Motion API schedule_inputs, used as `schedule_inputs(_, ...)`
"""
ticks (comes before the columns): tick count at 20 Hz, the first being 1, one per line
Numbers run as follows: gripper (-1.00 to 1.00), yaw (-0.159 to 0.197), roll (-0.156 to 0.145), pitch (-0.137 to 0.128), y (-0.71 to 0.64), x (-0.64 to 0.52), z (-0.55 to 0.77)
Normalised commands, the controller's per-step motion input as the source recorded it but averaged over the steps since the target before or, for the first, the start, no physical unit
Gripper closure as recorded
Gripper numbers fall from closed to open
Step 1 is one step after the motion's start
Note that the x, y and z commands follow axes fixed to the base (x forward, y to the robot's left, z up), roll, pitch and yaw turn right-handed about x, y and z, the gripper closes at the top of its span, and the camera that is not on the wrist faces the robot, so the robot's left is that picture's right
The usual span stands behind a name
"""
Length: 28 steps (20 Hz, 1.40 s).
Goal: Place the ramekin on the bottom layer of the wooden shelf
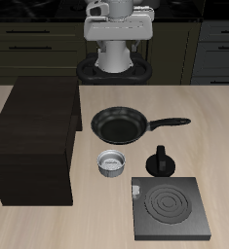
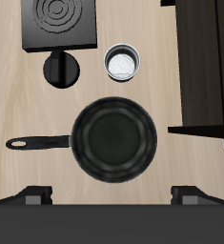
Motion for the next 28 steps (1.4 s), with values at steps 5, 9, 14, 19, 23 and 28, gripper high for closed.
schedule_inputs(5, -1.0, -0.019, -0.04, 0.019, -0.21, 0.45, 0.02)
schedule_inputs(9, -1.0, -0.024, -0.021, 0.034, -0.21, 0.56, -0.07)
schedule_inputs(14, -1.0, -0.051, -0.057, 0.012, -0.21, 0.46, -0.01)
schedule_inputs(19, -1.0, -0.02, -0.005, -0.007, -0.1, 0.32, 0.06)
schedule_inputs(23, -1.0, 0.017, 0.018, -0.008, 0.05, 0.4, 0.03)
schedule_inputs(28, -1.0, 0.011, 0.011, 0.009, 0.11, 0.31, -0.04)
